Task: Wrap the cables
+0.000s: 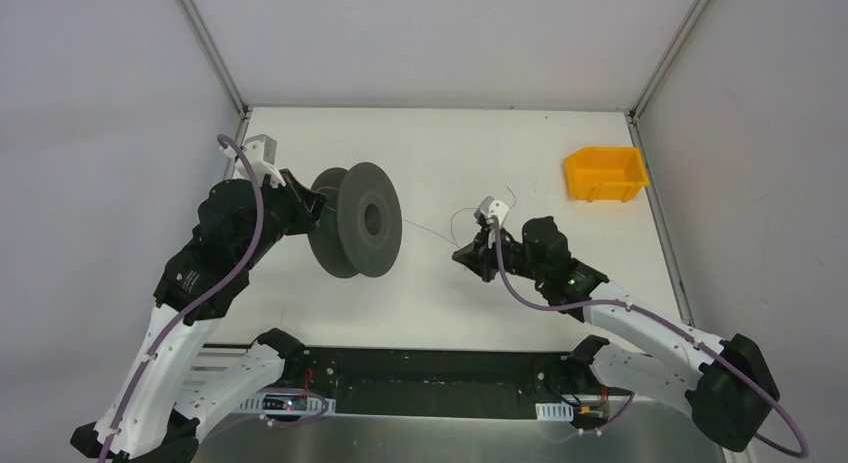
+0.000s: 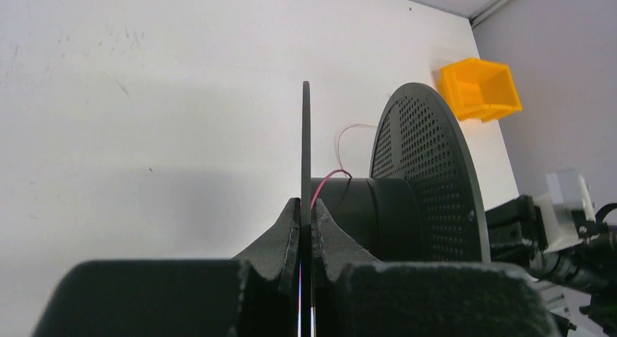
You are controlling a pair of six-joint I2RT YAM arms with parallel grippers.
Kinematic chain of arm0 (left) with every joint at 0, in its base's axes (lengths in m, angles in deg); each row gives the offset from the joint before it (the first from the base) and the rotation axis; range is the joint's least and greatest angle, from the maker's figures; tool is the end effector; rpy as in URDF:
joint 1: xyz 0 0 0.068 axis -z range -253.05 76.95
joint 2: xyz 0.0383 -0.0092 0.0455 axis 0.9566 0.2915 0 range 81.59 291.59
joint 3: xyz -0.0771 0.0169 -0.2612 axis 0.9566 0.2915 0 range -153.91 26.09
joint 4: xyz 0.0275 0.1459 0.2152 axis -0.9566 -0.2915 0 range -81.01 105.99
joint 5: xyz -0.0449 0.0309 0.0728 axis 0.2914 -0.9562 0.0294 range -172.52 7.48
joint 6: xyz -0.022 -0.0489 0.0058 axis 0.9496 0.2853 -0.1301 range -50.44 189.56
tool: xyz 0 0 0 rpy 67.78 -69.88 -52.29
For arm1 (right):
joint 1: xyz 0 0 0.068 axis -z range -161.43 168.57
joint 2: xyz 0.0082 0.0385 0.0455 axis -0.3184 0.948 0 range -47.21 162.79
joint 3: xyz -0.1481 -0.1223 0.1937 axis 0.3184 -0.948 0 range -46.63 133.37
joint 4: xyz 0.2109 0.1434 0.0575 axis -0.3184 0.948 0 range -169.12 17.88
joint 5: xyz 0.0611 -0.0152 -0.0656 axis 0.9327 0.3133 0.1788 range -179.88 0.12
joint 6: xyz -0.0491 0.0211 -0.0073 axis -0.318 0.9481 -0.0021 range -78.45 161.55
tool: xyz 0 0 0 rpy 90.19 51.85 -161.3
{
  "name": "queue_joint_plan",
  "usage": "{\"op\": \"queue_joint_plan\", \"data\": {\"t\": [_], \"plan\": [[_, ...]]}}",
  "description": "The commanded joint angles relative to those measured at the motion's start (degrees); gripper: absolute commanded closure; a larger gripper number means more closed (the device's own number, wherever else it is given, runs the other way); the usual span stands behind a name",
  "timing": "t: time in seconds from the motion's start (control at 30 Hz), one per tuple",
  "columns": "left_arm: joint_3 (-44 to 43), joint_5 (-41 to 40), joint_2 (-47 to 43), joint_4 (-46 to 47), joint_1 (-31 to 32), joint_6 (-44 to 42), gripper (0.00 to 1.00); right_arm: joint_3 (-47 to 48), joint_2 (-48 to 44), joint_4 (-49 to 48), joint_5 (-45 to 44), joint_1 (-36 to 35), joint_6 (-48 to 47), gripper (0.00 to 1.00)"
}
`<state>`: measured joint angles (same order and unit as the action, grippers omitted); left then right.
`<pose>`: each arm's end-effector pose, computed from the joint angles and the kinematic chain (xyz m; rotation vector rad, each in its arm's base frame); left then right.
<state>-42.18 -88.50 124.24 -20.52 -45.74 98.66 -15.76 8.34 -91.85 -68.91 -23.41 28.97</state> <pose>0.1156 -0.0555 0.4317 -0.1055 1.7987 -0.6198 0.1575 0.1589 0.2612 -1.0640 1.4747 0.6918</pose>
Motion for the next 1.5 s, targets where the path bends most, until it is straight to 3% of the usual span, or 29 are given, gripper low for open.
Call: {"op": "queue_joint_plan", "data": {"t": [0.0,0.23,0.37,0.63,0.9,1.03,1.47], "plan": [[-2.9,-2.7,-0.6,5.7,-0.2,5.4,1.00,-0.2,-0.6,-5.1,-2.3,-4.6,3.7,1.00],[-1.0,-0.3,-2.2,6.9,-0.2,6.4,1.00,0.3,-0.5,-6.3,-5.6,-6.0,7.1,1.00],[0.3,-3.3,-3.4,7.2,-0.1,8.1,1.00,0.4,0.8,-8.7,-3.7,-8.8,9.7,1.00],[2.0,-9.3,-4.7,7.3,-0.1,11.1,1.00,1.3,3.4,-8.6,-8.2,-17.5,4.4,1.00],[5.1,-14.8,-5.0,8.6,-0.1,12.5,1.00,8.7,8.6,-1.5,-13.3,-23.3,1.7,0.99],[5.2,-13.9,-3.7,8.7,-0.2,11.1,1.00,15.2,11.9,7.0,-18.2,-26.8,0.3,0.98],[8.5,-15.3,-1.6,7.5,-0.2,4.7,1.00,27.1,13.9,16.5,-22.4,-31.3,-3.0,1.00]]}}
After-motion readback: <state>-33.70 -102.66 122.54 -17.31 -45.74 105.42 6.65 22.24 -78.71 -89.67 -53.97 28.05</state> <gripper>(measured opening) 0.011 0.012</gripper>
